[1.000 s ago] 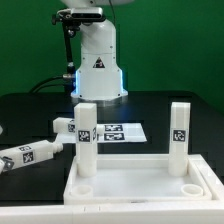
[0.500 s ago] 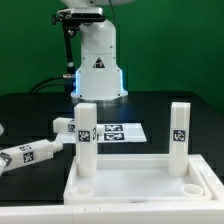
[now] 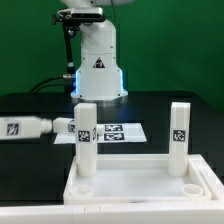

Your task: Assemble desk

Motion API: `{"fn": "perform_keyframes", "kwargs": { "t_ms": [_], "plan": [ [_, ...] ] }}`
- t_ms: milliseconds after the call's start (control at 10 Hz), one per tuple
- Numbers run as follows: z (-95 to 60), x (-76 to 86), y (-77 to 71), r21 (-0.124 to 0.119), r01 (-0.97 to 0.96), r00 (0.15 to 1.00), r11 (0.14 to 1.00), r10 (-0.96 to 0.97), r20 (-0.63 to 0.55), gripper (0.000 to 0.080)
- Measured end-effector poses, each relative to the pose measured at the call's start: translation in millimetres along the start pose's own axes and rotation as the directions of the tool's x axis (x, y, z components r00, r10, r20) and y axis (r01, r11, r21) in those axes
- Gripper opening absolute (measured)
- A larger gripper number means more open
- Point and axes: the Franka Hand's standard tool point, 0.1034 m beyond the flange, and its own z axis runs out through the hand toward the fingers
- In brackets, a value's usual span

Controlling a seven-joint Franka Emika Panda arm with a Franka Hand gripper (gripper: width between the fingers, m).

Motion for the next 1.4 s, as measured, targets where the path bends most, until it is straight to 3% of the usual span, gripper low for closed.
{"fn": "perform_keyframes", "kwargs": {
  "t_ms": [100,200,400,500,600,800,1000,1100,1200,1300,1400],
  "plan": [
    [6.5,-5.4,0.5,0.006,-0.005,1.0,1.0,0.005,-0.024,0.0284],
    [-0.5,0.8,-7.3,0.018,0.002,0.994,1.0,-0.001,-0.107,0.0284],
    [-47.7,-22.8,-62.5,0.015,0.101,0.961,0.995,-0.094,-0.259,0.0284],
    [-57.7,-39.5,-86.6,-0.02,0.154,0.924,0.988,-0.151,-0.35,0.0284],
    [-51.7,-52.0,-97.1,-0.048,0.182,0.896,0.982,-0.186,-0.403,0.0285],
    [-54.5,-40.8,-100.5,-0.03,0.189,0.82,0.981,-0.175,-0.544,0.0285],
    [-53.0,-44.8,-111.8,-0.03,0.209,0.751,0.977,-0.18,-0.635,0.0285],
    [-59.9,-63.0,-141.7,-0.071,0.237,0.679,0.969,-0.218,-0.701,0.0285],
    [-51.2,-88.8,-176.1,-0.135,0.308,0.607,0.942,-0.304,-0.734,0.0285],
    [-38.6,-100.2,-193.1,-0.164,0.331,0.594,0.929,-0.34,-0.729,0.0285],
    [-35.8,-105.1,-207.2,-0.15,0.331,0.551,0.932,-0.32,-0.771,0.0285]
  ]
}}
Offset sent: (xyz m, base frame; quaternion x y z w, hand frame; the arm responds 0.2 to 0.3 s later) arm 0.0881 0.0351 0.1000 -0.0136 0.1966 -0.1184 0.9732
